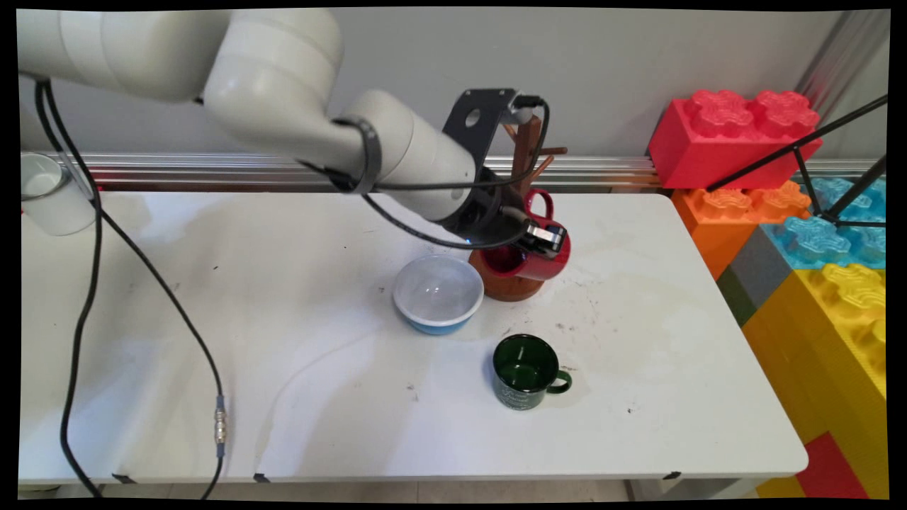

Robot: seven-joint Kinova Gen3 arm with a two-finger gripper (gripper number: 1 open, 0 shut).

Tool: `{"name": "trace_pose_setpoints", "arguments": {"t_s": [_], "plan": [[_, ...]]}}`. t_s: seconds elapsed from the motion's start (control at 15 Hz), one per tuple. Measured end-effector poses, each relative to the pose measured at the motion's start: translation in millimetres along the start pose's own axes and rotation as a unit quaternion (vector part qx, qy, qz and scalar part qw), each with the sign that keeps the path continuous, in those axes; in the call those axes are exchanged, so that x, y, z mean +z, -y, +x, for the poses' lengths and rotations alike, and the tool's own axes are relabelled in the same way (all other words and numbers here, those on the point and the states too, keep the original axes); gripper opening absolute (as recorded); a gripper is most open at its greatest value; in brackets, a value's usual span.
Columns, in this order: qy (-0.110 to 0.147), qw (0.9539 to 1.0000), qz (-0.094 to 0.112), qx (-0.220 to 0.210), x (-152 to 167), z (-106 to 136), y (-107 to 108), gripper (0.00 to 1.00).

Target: Place the picked object on the table

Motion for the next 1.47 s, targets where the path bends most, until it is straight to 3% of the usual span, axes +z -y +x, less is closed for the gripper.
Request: {"name": "trace_pose_setpoints", "arguments": {"t_s": [0.2, 0.87, 1.2, 1.47], "plan": [[0.029, 0.9994, 0.016, -0.008, -10.9, 11.9, -18.1, 0.0], [0.117, 0.9927, 0.029, -0.001, -31.1, 31.4, -63.1, 0.0], [0.174, 0.9827, 0.057, 0.029, -39.8, 31.2, -74.2, 0.0], [0.221, 0.9704, 0.072, 0.065, -47.9, 22.5, -73.9, 0.0]]}}
